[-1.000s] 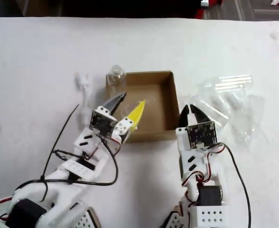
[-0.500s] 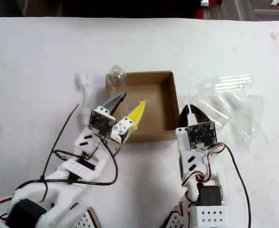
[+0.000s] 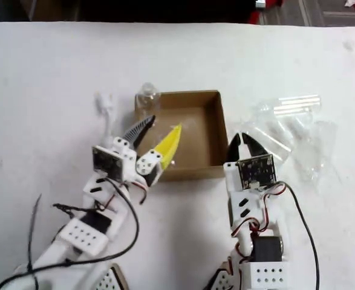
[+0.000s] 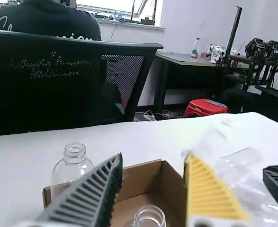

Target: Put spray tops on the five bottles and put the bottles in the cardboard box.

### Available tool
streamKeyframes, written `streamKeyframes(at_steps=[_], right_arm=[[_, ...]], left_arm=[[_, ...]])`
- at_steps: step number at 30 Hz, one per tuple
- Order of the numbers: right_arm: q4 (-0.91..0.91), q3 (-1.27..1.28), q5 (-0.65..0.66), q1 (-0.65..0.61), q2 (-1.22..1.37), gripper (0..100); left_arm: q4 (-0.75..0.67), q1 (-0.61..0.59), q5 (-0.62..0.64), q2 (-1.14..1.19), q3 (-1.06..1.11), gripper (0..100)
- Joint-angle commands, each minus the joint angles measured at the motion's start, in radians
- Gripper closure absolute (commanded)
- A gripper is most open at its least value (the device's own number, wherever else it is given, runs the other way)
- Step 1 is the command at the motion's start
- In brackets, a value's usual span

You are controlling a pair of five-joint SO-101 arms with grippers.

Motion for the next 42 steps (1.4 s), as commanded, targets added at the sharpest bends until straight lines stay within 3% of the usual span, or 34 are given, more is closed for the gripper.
streamKeyframes(at_steps=[1, 7, 13, 17, 20, 26, 34, 38, 42], right_arm=[[-0.002, 0.009, 0.014, -0.002, -0.002, 98.1], [-0.002, 0.009, 0.014, -0.004, -0.002, 98.1], [0.004, 0.009, 0.012, -0.004, -0.002, 98.1], [0.005, 0.009, 0.011, -0.005, -0.005, 98.1], [0.005, 0.009, 0.012, -0.005, -0.005, 98.1], [-0.001, 0.009, 0.014, -0.005, -0.007, 98.1], [-0.001, 0.009, 0.008, -0.005, -0.008, 98.0], [-0.01, 0.009, 0.008, -0.019, -0.008, 97.7], [-0.012, 0.009, 0.006, -0.082, -0.002, 88.6]], left_arm=[[0.284, -0.087, 0.141, -0.278, -0.095, 80], [0.709, -0.28, 0.221, -0.493, -0.222, 80], [0.861, -0.326, 0.198, -0.441, -0.322, 80], [0.861, -0.418, -0.078, -0.318, -0.385, 81], [0.855, -0.489, -0.184, -0.225, -0.422, 87], [0.838, -0.532, -0.206, -0.177, -0.387, 92], [0.511, -0.538, -0.209, -0.177, -0.206, 92], [0.506, -0.533, -0.209, -0.177, -0.203, 92], [0.506, -0.533, -0.209, -0.174, -0.207, 92]])
